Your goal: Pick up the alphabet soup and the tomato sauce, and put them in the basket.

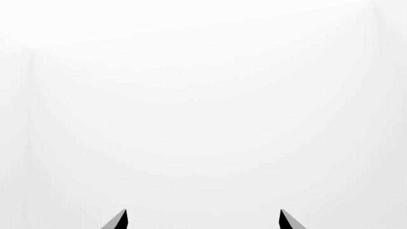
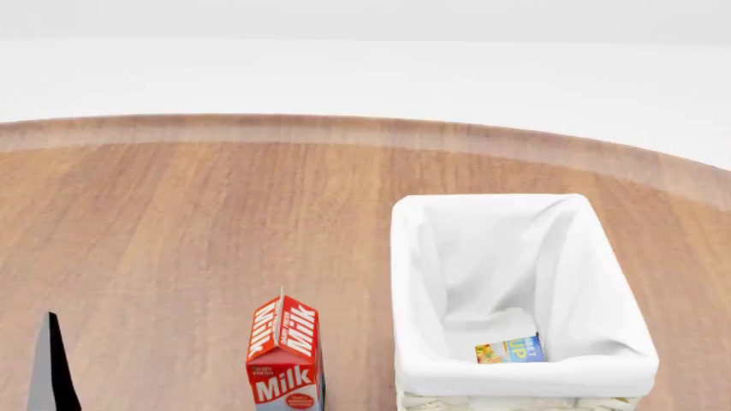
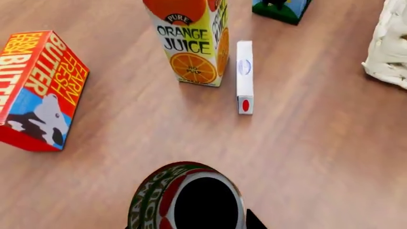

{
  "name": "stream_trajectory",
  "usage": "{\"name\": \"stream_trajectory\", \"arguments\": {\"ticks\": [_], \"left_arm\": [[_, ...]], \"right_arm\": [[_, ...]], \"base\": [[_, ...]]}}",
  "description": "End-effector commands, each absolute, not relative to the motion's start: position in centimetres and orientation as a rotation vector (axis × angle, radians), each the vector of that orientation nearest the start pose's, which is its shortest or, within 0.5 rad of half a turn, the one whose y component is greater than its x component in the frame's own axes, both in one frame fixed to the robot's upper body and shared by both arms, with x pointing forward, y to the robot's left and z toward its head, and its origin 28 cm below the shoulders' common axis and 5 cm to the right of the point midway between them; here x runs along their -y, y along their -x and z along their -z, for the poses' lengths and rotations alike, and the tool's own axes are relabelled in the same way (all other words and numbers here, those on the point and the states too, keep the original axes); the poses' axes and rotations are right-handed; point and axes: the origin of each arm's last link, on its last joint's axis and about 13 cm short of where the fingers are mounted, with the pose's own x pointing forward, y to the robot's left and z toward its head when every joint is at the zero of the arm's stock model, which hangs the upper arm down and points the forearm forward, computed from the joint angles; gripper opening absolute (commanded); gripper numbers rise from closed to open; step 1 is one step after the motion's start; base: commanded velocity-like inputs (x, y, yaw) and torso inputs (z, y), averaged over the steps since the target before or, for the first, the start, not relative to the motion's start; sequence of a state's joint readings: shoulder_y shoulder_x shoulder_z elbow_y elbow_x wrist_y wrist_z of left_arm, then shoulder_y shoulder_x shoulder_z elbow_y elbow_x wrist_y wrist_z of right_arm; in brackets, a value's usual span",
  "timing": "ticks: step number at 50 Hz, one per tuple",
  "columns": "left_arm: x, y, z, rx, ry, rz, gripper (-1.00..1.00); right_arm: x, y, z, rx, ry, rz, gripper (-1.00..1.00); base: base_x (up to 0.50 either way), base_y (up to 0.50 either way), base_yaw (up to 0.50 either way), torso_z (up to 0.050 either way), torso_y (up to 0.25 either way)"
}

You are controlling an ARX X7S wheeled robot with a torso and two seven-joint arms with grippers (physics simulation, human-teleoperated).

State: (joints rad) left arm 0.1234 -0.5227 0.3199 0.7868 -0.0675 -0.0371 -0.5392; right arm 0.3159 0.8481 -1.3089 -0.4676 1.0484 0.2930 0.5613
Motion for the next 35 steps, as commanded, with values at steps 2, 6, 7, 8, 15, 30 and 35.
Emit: {"name": "stream_trajectory", "arguments": {"ticks": [2,6,7,8,15,30,35], "left_arm": [[-21.1,-15.0,-13.8,0.555,-0.130,0.003,1.00],[-21.1,-15.0,-13.7,0.554,-0.130,0.002,1.00],[-21.1,-15.1,-13.7,0.553,-0.131,0.002,1.00],[-21.1,-15.1,-13.7,0.553,-0.130,0.002,1.00],[-21.1,-15.0,-13.7,0.554,-0.129,0.001,1.00],[-21.1,-15.0,-13.8,0.557,-0.127,0.001,1.00],[-21.1,-15.0,-13.7,0.556,-0.124,-0.002,1.00]], "right_arm": [[10.1,-10.6,-6.9,-0.644,0.110,-0.616,-1.00],[10.3,-10.9,-7.5,-0.600,0.104,-0.603,-1.00],[10.4,-10.9,-7.8,-0.589,0.103,-0.599,-1.00],[10.5,-11.0,-8.0,-0.582,0.100,-0.596,-1.00],[10.9,-11.3,-10.1,-0.510,0.110,-0.570,-1.00],[11.6,-11.7,-14.2,-0.381,0.121,-0.534,-1.00],[11.7,-12.0,-15.3,-0.348,0.122,-0.516,-1.00]], "base": [[0.00,0.00,0.00,0.000,0.000],[0.00,0.00,0.00,0.000,0.000],[0.00,0.00,0.00,0.000,0.000],[0.00,0.00,0.00,0.000,0.000],[0.00,0.00,0.00,0.000,0.000],[0.00,0.00,0.00,0.000,0.000],[0.00,0.00,0.00,0.000,0.000]]}}
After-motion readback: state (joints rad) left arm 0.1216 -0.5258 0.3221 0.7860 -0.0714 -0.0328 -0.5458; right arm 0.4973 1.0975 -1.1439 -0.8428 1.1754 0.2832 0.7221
